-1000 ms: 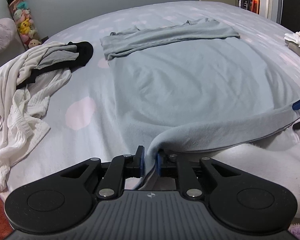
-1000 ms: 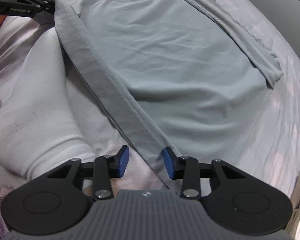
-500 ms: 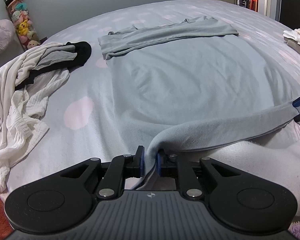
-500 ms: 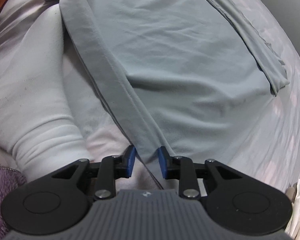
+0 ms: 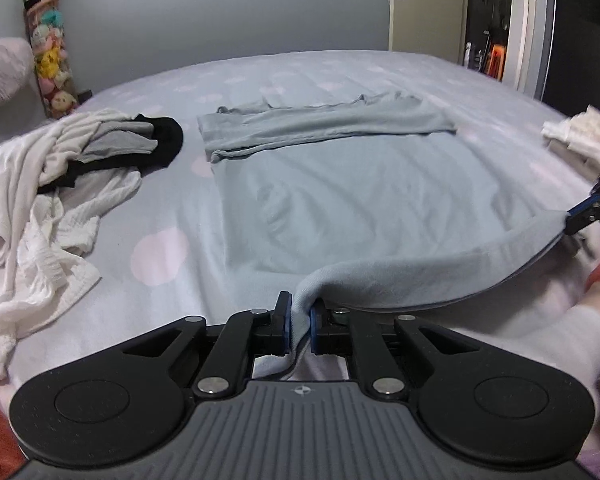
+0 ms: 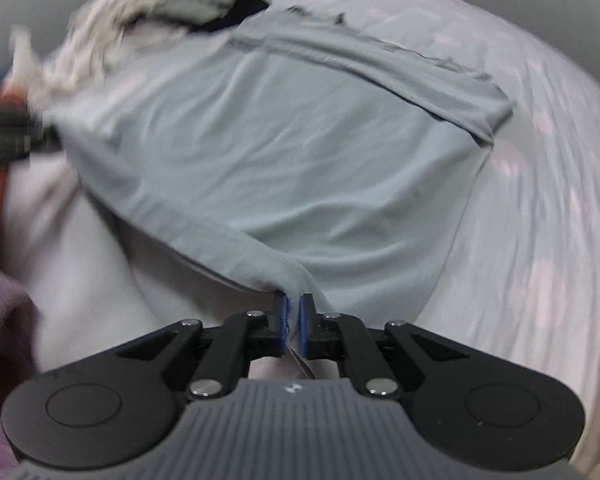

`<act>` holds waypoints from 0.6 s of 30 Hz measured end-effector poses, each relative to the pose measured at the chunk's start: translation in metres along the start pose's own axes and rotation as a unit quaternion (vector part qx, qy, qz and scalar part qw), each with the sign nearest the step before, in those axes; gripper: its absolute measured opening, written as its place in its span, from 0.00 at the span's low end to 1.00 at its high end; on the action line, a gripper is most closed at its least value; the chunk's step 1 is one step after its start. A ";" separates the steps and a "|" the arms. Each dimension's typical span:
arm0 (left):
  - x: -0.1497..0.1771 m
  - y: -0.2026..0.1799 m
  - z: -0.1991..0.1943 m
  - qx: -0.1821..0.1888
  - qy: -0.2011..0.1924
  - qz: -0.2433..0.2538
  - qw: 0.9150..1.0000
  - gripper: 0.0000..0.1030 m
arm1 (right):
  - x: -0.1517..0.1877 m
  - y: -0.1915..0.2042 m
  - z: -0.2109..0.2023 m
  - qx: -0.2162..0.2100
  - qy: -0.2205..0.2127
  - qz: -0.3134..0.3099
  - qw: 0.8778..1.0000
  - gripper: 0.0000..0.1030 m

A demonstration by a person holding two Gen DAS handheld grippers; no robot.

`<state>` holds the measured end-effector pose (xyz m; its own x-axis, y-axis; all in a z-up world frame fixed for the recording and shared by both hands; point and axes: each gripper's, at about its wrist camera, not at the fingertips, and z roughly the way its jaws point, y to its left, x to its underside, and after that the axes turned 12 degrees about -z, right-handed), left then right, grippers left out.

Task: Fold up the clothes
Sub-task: 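Hold the shirt hem with both tools and pull it taut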

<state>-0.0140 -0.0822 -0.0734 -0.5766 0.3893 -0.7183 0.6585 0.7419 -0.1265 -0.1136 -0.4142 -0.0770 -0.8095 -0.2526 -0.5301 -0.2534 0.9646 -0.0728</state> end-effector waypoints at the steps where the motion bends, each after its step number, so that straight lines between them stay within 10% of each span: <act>1: -0.002 0.001 0.001 0.004 0.003 -0.004 1.000 0.06 | -0.002 -0.005 0.002 0.000 -0.001 0.007 1.000 0.07; 10: -0.013 0.004 0.036 -0.014 0.052 0.021 0.998 0.06 | -0.024 -0.028 0.049 0.011 0.033 -0.012 0.999 0.09; 18: -0.017 0.008 0.043 -0.016 0.066 0.030 0.997 0.06 | -0.016 -0.043 0.049 0.011 0.077 -0.069 0.995 0.31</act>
<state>0.0215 -0.1066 -0.0921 -0.5962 0.5008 -0.6275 0.6798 0.7307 -0.0626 -0.0635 -0.4475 -0.1069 -0.8400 -0.3892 -0.3781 -0.3573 0.9211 -0.1544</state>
